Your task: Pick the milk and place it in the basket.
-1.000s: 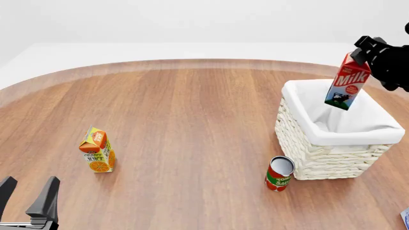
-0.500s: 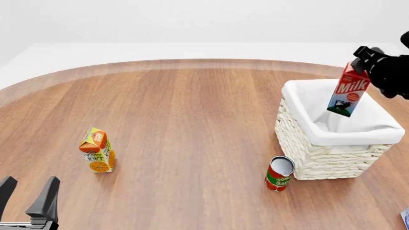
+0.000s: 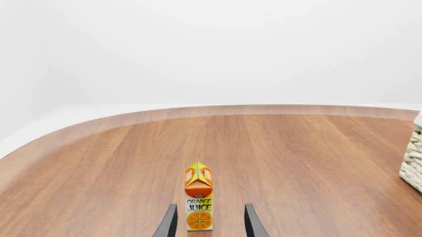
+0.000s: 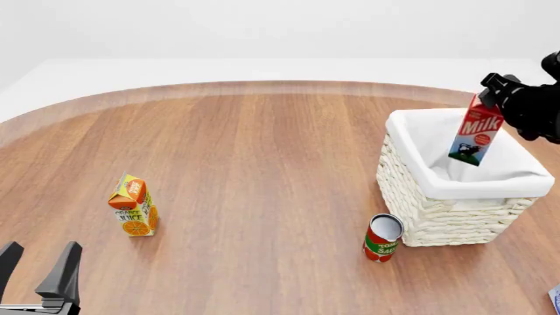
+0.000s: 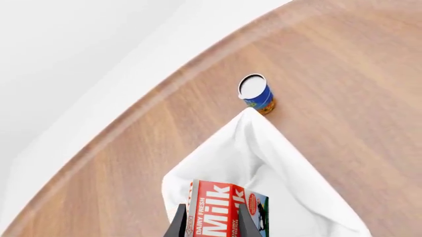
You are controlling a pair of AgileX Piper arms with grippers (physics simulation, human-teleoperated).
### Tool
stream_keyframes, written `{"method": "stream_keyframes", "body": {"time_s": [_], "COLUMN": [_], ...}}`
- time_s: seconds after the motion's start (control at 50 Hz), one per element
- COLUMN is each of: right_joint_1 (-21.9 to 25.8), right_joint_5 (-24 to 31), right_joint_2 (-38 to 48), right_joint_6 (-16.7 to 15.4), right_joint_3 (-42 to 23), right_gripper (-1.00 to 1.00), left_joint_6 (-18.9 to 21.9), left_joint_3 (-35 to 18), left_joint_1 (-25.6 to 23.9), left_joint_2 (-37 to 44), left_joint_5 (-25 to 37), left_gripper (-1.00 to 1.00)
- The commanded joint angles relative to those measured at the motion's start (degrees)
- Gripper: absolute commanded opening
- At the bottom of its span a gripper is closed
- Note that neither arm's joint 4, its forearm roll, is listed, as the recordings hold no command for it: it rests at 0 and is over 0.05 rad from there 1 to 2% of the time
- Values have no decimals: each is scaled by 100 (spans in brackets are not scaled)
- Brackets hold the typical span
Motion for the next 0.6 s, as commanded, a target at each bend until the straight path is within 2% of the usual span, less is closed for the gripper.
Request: {"method": "stream_keyframes", "body": {"time_s": [0.02, 0.6], "right_joint_1": [-47, -23], "right_joint_5": [-138, -354], "right_joint_2": [29, 530], "right_joint_6": [29, -56], "right_joint_3": [-48, -137], "right_gripper": [-100, -100], "left_joint_6": [0, 0], "left_joint_3": [0, 0], "left_joint_1": [0, 1], "left_joint_2": [0, -1], "left_joint_5": [0, 0], "left_gripper": [100, 100]}}
